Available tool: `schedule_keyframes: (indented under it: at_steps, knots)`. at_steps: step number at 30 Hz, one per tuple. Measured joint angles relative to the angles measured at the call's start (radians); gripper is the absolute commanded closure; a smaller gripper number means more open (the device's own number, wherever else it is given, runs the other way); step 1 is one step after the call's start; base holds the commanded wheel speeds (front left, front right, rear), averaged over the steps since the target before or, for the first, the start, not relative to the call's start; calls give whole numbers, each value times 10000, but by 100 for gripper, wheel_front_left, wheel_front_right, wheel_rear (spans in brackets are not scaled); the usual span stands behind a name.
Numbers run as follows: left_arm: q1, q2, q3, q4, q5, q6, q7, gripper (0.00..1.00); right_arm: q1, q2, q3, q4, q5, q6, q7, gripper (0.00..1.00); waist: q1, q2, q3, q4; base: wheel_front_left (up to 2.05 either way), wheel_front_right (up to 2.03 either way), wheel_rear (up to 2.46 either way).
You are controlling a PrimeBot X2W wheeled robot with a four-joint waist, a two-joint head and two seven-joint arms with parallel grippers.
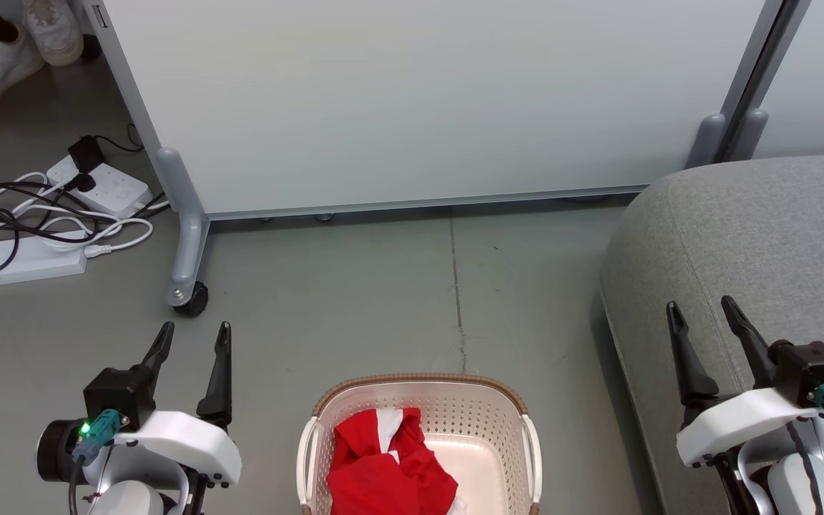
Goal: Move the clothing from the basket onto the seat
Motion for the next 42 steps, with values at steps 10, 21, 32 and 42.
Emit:
schedule_keyframes:
  at_steps: [10, 21, 32, 42]
  knots:
    - [144, -6, -119, -50, 395, 167, -58, 0, 54, 27, 29, 19, -71, 13, -196, 0, 0, 0, -28, 0, 0, 0, 0]
    - [235, 40, -272, -52, 736, 297, -186, 0, 117, -88, 90, 38, -242, 13, -295, 0, 0, 0, -69, 0, 0, 0, 0]
    - [235, 50, -278, 48, 593, 387, -127, 0, 117, -113, 151, 92, -100, 13, -299, 0, 0, 0, -88, 36, 0, 0, 0]
    - [41, 36, -512, -102, 554, 391, -169, 0, 92, -111, 192, -59, -21, 13, -280, 0, 0, 0, 43, -96, 0, 0, 0]
